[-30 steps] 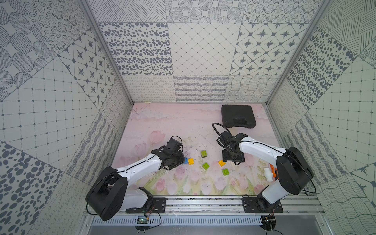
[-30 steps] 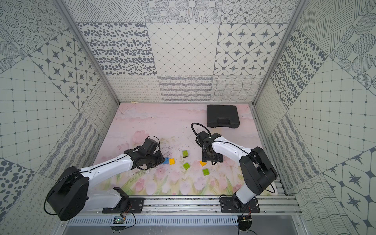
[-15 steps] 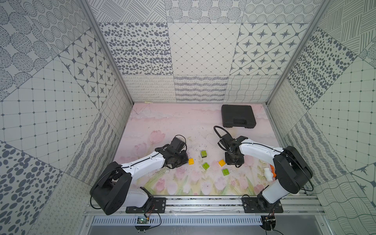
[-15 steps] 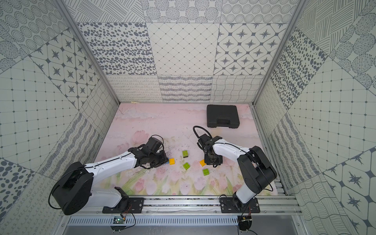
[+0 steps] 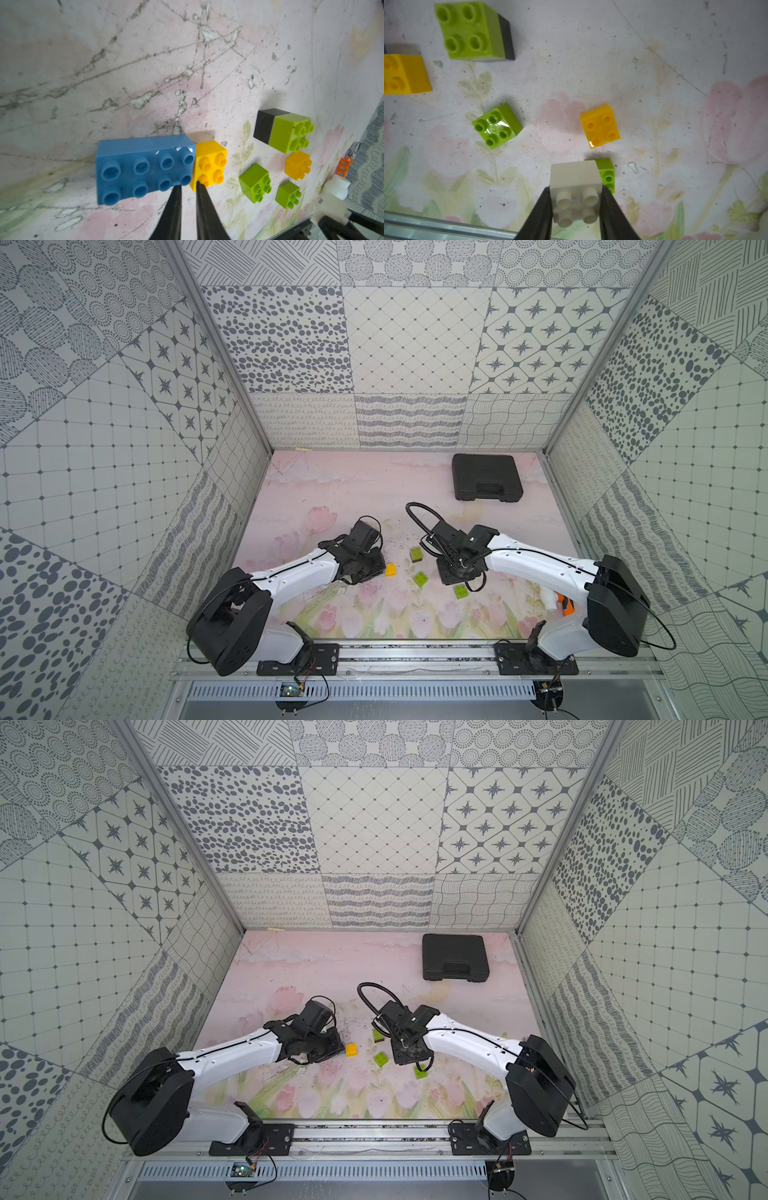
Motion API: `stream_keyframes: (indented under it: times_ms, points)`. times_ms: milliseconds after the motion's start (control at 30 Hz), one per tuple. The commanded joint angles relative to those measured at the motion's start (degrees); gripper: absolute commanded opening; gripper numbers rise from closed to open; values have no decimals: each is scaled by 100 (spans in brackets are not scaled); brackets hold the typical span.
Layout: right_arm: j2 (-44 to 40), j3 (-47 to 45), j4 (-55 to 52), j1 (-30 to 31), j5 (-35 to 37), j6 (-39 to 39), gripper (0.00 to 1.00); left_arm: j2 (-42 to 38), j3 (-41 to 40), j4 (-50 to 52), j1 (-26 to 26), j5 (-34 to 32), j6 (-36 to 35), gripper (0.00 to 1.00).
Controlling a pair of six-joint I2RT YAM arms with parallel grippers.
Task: Assemble the number 4 with lego
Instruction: Pick up the lego brick from the center of the board, then assemble the lego brick with the lego brick.
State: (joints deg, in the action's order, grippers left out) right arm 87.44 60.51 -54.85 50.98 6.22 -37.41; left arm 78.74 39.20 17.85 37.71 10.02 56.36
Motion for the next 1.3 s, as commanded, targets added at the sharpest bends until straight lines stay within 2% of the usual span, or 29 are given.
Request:
stream_keyframes:
  times_ms: [0, 167, 367, 700, 967, 1067, 1267]
  points:
    - [484, 238, 229, -6, -203, 107, 33, 82, 105, 284, -1, -114, -11, 16]
    - [1046, 484, 317, -24, -304, 308, 33, 43, 64, 308, -18, -154, -12, 15]
    - [1249, 592, 313, -230, 79, 386, 33, 93, 52, 270, -45, -123, -14, 15]
    - [901, 690, 127, -352, 564, 368, 34, 281, 61, 143, -54, -26, -53, 14]
    - [306, 149, 169, -530, 797, 742, 36, 334, 158, 114, -45, 95, -98, 14]
    - [300, 74, 323, -578, 711, 1096, 36, 319, 206, 175, -45, 62, -131, 14]
    - [522, -61, 289, -690, 717, 1201, 35, 263, 192, 221, -47, 30, -103, 13]
